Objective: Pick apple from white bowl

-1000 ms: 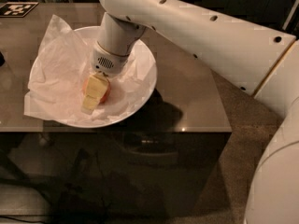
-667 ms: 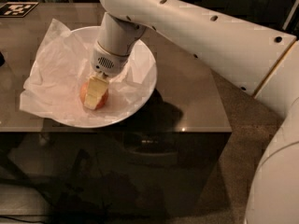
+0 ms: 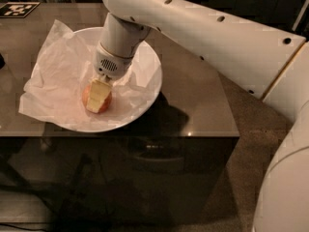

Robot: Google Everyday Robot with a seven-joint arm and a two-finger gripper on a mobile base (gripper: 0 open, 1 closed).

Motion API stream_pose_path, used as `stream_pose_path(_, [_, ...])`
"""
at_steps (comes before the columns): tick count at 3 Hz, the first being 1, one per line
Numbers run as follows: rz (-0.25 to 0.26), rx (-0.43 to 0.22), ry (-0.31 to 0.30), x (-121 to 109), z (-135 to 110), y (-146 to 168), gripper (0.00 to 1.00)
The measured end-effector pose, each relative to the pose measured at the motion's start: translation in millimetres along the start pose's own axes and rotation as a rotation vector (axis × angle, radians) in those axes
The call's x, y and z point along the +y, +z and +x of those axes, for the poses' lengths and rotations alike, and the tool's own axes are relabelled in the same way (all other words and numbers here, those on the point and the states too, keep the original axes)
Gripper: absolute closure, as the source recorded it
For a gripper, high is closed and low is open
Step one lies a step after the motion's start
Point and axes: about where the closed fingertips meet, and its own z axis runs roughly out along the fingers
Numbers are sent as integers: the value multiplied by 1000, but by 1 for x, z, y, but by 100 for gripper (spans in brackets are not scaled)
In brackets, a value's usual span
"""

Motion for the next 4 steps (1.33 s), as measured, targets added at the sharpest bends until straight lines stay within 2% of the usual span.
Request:
stream_pose_path(1, [-5, -17, 11, 5, -6, -15, 100])
stream_pose_path(3, [15, -41, -9, 27, -38, -72, 100])
stream_pose_path(4, [22, -35, -8, 31, -45, -82, 100])
